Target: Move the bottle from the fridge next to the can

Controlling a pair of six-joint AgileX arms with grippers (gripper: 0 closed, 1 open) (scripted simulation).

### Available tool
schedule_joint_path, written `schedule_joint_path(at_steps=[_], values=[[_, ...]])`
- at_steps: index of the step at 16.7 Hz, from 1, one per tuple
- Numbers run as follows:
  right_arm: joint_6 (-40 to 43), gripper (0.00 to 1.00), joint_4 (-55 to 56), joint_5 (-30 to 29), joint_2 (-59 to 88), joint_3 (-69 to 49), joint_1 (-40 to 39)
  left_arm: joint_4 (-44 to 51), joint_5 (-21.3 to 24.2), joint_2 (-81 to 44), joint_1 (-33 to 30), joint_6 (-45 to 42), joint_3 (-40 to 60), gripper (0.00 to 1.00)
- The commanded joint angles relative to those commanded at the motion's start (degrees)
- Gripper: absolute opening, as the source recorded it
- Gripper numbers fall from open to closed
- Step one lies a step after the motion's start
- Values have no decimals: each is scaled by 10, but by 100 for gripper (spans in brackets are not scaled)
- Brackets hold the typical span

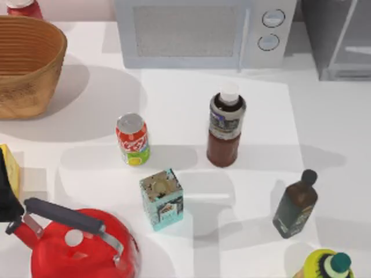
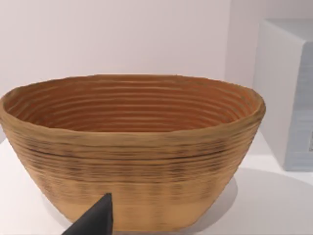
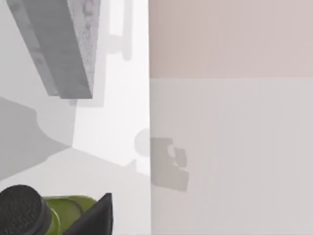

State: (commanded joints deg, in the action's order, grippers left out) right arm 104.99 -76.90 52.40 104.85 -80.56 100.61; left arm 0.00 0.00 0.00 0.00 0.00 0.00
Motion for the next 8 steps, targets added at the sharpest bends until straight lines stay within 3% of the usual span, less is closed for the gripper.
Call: schedule_joint_path(at_steps=[8], values=[[-355,100,271,-58,15,-28,-176,0,0,0,0,0,0,100]])
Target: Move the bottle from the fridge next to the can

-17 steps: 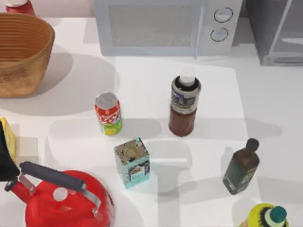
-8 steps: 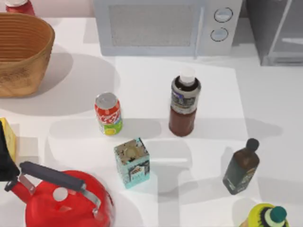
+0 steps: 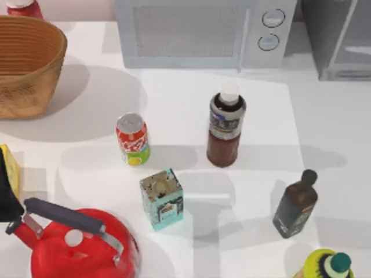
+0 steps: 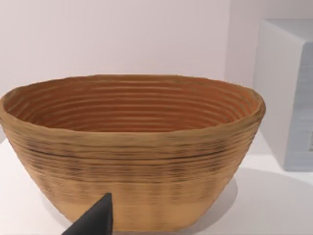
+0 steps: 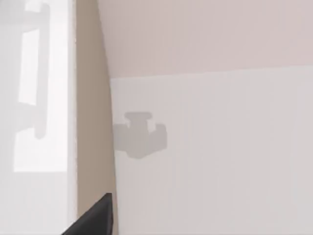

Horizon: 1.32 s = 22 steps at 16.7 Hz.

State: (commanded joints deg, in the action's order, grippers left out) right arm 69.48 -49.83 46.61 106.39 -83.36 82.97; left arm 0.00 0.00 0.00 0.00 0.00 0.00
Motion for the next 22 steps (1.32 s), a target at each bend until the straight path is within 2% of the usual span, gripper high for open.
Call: schedule_joint_path(at_steps=[5,9,12,18,22], values=[[-191,100,178,-22,0,32,-153,0,0,0,0,0,0,100],[-290,100,282,-29,-6,67,-253,0,0,0,0,0,0,100],[-324,100,320,-31,-13,86,-293,0,0,0,0,0,0,100],[-327,100,324,-32,-12,85,-293,0,0,0,0,0,0,100],[-377,100,350,-82,-23,106,-357,0,0,0,0,0,0,100]])
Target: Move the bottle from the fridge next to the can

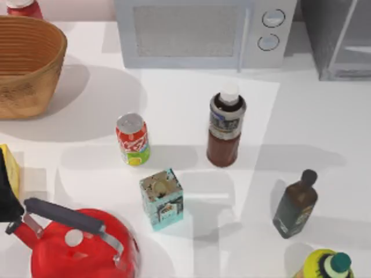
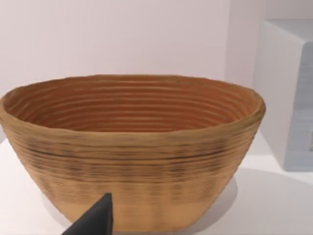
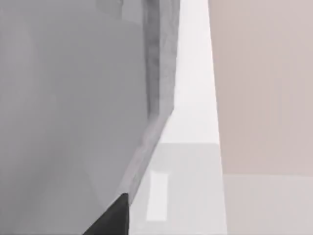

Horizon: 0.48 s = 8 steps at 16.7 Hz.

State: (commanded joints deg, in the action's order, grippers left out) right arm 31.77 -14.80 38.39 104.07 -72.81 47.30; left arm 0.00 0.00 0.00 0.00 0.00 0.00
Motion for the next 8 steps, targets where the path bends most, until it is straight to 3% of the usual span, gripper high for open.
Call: schedule_joint_path(at_steps=[8], values=[[-205,100,118,-239,-67,98,-321,0,0,0,0,0,0,100]])
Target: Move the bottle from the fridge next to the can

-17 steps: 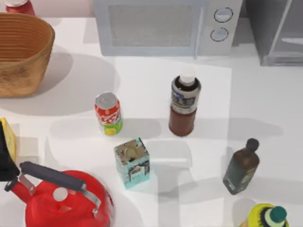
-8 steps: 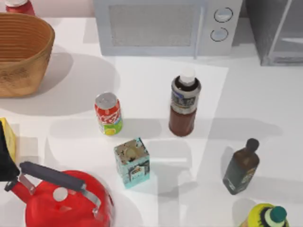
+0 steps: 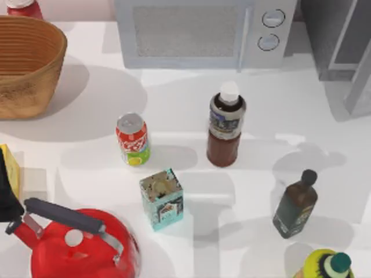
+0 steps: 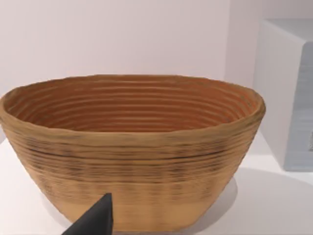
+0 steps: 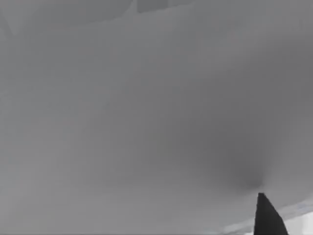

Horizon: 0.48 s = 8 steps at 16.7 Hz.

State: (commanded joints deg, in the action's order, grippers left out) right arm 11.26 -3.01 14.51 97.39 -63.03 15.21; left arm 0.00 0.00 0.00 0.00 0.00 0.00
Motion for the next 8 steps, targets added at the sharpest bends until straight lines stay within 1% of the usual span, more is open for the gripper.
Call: schedule_joint_path(at_steps=[2,4,6,8], values=[[-48,100,28,-59,-19,25,-69,0,0,0,0,0,0,100],[-84,100,49,-101,-34,45,-114,0,0,0,0,0,0,100],[-102,100,59,-120,-42,55,-134,0,0,0,0,0,0,100],[-104,100,60,-121,-42,55,-135,0,0,0,0,0,0,100]])
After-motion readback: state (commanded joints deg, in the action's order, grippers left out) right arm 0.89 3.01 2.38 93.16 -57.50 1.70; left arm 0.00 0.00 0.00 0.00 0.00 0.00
